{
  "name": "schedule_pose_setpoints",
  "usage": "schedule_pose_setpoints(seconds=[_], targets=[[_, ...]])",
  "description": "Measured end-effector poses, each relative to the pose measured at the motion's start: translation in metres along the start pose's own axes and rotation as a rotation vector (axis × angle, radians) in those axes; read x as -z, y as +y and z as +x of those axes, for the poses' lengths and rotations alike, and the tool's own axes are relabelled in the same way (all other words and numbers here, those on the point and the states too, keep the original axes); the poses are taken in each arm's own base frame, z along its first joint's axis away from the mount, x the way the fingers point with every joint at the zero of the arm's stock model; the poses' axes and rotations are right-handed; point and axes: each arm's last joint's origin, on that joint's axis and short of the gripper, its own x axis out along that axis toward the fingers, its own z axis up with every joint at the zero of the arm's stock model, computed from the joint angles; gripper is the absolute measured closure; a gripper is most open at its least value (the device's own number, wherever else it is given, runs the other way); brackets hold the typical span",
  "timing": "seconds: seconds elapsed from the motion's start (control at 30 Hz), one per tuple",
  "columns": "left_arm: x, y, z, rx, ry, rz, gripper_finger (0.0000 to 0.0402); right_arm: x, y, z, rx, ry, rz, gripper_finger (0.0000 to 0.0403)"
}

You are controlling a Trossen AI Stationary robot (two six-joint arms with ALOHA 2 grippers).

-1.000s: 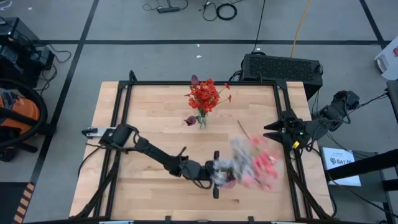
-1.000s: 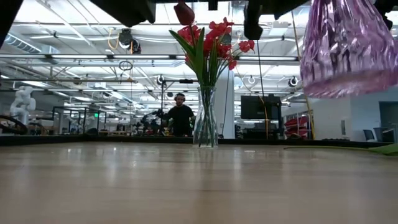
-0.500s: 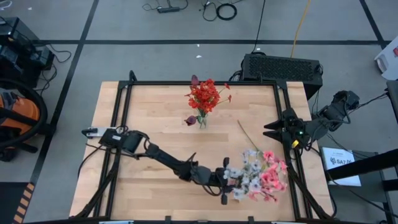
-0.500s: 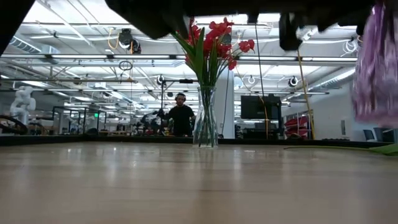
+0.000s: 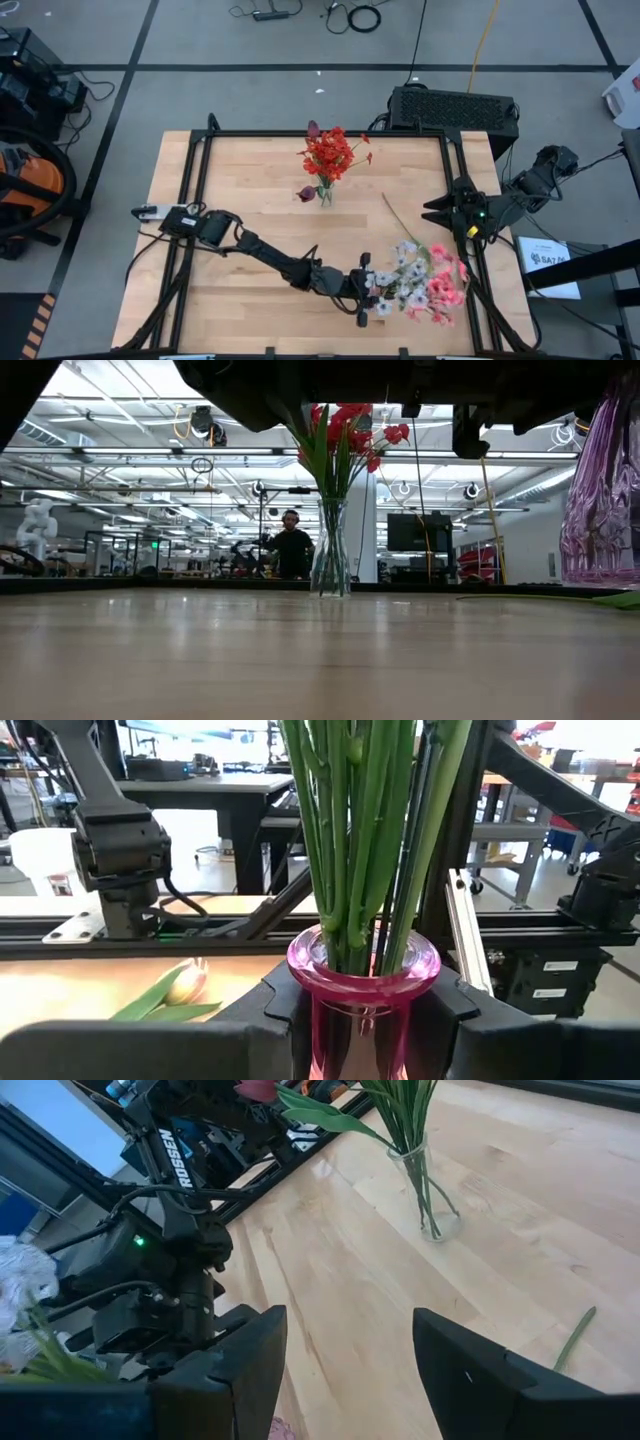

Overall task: Sort flowers into vase by color
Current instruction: Adjust the purple vase

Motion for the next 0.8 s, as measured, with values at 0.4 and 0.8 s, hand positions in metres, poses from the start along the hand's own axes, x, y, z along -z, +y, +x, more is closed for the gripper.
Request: schedule_pose_setpoints(seconds=[0.4, 0.8], targets=[[0.002, 0.001, 0.0, -0.005, 0.023, 0.127, 0.0292, 0.003, 0.004, 0.006, 0.023, 0.015, -0.018, 0.0195], [0.003, 0.017, 0.004, -0.007, 0.033, 0.06, 0.0292, 0.007, 0.009, 0.013, 0.051, 0.033, -0.043, 0.0195]])
